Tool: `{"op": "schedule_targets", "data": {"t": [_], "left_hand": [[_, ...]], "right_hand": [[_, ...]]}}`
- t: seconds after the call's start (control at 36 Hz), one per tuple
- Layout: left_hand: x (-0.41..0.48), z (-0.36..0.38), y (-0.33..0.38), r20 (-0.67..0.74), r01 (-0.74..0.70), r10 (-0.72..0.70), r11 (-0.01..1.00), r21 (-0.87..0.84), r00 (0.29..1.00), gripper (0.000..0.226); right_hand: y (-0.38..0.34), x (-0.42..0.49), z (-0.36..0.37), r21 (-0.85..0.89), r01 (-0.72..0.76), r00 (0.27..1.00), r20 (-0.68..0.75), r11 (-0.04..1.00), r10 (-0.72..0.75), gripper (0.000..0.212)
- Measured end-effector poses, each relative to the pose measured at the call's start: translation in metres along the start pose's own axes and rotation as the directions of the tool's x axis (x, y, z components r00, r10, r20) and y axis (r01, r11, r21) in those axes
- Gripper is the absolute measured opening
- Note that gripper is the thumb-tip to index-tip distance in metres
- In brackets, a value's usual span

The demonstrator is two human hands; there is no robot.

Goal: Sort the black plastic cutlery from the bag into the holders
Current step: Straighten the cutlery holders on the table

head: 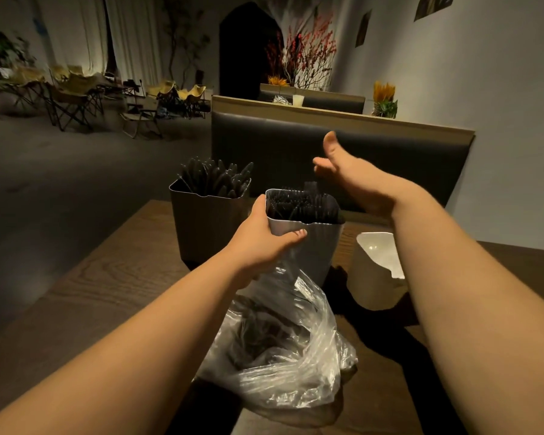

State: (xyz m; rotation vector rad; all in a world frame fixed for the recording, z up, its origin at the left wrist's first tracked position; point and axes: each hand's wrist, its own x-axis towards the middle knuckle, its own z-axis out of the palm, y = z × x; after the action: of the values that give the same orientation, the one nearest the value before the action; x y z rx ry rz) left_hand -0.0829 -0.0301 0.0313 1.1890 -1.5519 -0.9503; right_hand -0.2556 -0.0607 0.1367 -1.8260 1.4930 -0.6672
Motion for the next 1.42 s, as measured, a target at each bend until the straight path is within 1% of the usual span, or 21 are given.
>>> {"op": "schedule_targets", "data": {"t": [0.06, 0.14, 0.25, 0.31, 0.39, 0.5, 0.56, 0.64, 0.69, 0.72, 0.78, 0.83, 0.89, 0.92, 0.94, 1.03, 1.11, 1.17, 1.19, 1.31, 1.42], "left_hand": [[0.002, 0.002, 0.001, 0.022, 0.008, -0.008, 1.0, -0.02, 1.0, 0.066], [0.005, 0.007, 0.001, 0.028, 0.005, -0.004, 0.999, -0.039, 1.0, 0.063], [0.011, 0.014, 0.002, 0.04, 0.008, -0.006, 0.999, -0.05, 0.999, 0.067], [0.013, 0.017, 0.003, 0.062, 0.039, -0.036, 0.998, -0.058, 0.997, 0.074], [0.018, 0.02, 0.004, 0.068, 0.052, -0.05, 0.998, -0.031, 0.996, 0.079], [0.022, 0.023, 0.006, 0.08, 0.082, -0.078, 0.996, -0.037, 0.994, 0.078], [0.019, 0.019, 0.006, 0.079, 0.074, -0.073, 0.997, -0.005, 0.994, 0.076], [0.009, 0.006, 0.008, 0.041, 0.056, -0.06, 0.992, 0.109, 0.997, 0.076], [-0.001, -0.01, 0.01, -0.029, 0.043, -0.039, 0.989, 0.143, 0.999, 0.069], [-0.007, -0.02, 0.012, -0.072, 0.014, -0.004, 0.991, 0.134, 0.997, 0.057], [-0.018, -0.041, 0.012, -0.191, -0.088, 0.107, 0.991, 0.104, 0.976, 0.027], [-0.028, -0.062, 0.007, -0.389, -0.142, 0.179, 0.982, 0.12, 0.904, 0.013], [-0.03, -0.077, -0.004, -0.589, -0.096, 0.187, 0.979, 0.182, 0.786, 0.023], [-0.029, -0.08, -0.009, -0.643, -0.038, 0.149, 0.982, 0.183, 0.751, 0.034], [-0.027, -0.082, -0.014, -0.66, 0.028, 0.084, 0.987, 0.157, 0.746, 0.049], [-0.02, -0.077, -0.022, -0.59, 0.169, -0.081, 0.981, 0.096, 0.803, 0.102], [-0.007, -0.068, -0.03, -0.509, 0.21, -0.156, 0.976, 0.051, 0.847, 0.131], [0.001, -0.062, -0.032, -0.488, 0.219, -0.185, 0.976, 0.014, 0.853, 0.136], [0.005, -0.059, -0.033, -0.499, 0.217, -0.182, 0.976, 0.012, 0.847, 0.137], [0.018, -0.055, -0.036, -0.574, 0.237, -0.151, 0.969, 0.077, 0.805, 0.135], [0.03, -0.056, -0.039, -0.628, 0.259, -0.17, 0.965, 0.051, 0.759, 0.124]], "right_hand": [[0.001, 0.003, -0.009, -0.011, 0.018, 0.989, -0.15, 1.0, -0.019, 0.075], [0.002, 0.004, -0.007, -0.068, 0.046, 0.984, -0.169, 0.997, -0.057, 0.07], [0.008, 0.011, 0.025, -0.449, 0.031, 0.993, -0.088, 0.893, -0.079, 0.051], [0.013, 0.015, 0.034, -0.508, -0.005, 0.997, -0.067, 0.861, -0.034, 0.059], [0.016, 0.021, 0.029, -0.581, -0.018, 0.995, -0.094, 0.814, -0.045, 0.066], [0.007, 0.023, 0.03, -0.625, 0.051, 0.974, -0.141, 0.779, -0.177, 0.072], [0.005, 0.024, 0.037, -0.71, 0.028, 0.988, -0.088, 0.704, -0.129, 0.075], [0.004, 0.026, 0.042, -0.783, -0.069, 0.995, -0.103, 0.618, -0.019, 0.071], [-0.003, 0.028, 0.042, -0.815, -0.06, 0.994, -0.104, 0.576, -0.043, 0.072], [-0.009, 0.028, 0.043, -0.81, -0.033, 0.991, -0.103, 0.585, -0.088, 0.072], [-0.024, 0.027, 0.053, -0.724, 0.06, 0.972, -0.115, 0.688, -0.205, 0.069], [-0.04, 0.026, 0.07, -0.557, 0.177, 0.946, -0.13, 0.811, -0.296, 0.063], [-0.054, 0.028, 0.091, -0.417, 0.264, 0.934, -0.114, 0.87, -0.338, 0.06], [-0.059, 0.031, 0.101, -0.397, 0.281, 0.93, -0.113, 0.874, -0.35, 0.06], [-0.062, 0.037, 0.111, -0.401, 0.277, 0.927, -0.126, 0.873, -0.352, 0.061], [-0.069, 0.064, 0.129, -0.408, 0.179, 0.94, -0.197, 0.895, -0.278, 0.066], [-0.078, 0.087, 0.134, -0.368, 0.066, 0.969, -0.2, 0.927, -0.148, 0.069], [-0.086, 0.093, 0.138, -0.335, 0.044, 0.988, -0.123, 0.941, -0.09, 0.066], [-0.09, 0.094, 0.142, -0.359, 0.071, 0.991, -0.08, 0.931, -0.107, 0.064], [-0.101, 0.102, 0.157, -0.499, 0.271, 0.952, 0.011, 0.823, -0.307, 0.06], [-0.089, 0.118, 0.146, -0.579, 0.212, 0.968, 0.013, 0.787, -0.25, 0.048]]}}
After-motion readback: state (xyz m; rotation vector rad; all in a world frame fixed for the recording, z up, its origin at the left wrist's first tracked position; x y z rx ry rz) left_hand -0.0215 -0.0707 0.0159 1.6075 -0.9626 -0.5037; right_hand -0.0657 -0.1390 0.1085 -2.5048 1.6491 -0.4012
